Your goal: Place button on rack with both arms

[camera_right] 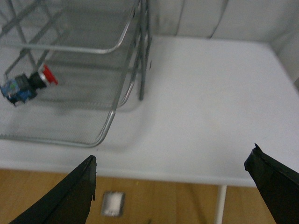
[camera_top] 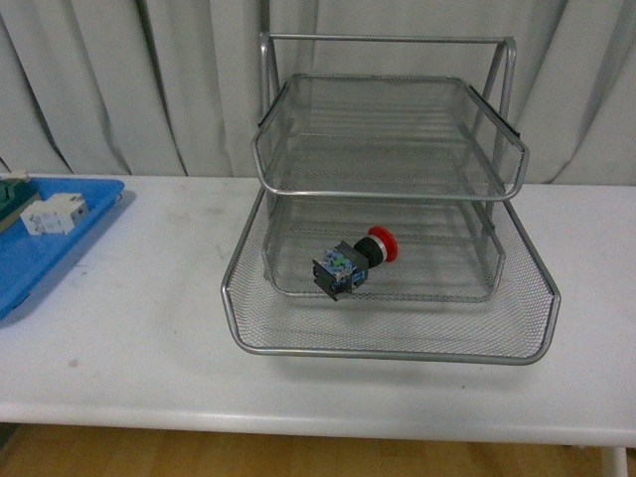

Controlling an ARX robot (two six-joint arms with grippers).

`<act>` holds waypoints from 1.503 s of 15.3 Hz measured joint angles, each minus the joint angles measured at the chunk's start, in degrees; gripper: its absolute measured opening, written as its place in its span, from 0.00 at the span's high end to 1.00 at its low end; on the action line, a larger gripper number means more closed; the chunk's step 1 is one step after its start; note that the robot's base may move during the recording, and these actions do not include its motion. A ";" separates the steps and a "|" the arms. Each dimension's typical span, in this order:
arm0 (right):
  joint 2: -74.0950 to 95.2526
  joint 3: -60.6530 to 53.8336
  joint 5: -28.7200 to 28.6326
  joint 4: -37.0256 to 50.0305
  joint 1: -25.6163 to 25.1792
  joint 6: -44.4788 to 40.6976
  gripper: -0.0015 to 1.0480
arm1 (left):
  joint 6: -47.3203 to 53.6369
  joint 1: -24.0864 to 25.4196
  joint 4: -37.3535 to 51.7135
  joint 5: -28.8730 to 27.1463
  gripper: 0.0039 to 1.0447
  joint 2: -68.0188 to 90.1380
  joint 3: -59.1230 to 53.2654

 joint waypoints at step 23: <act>73.18 39.78 11.93 8.02 26.18 26.23 0.98 | 0.04 0.00 -0.02 -0.02 0.06 0.00 0.00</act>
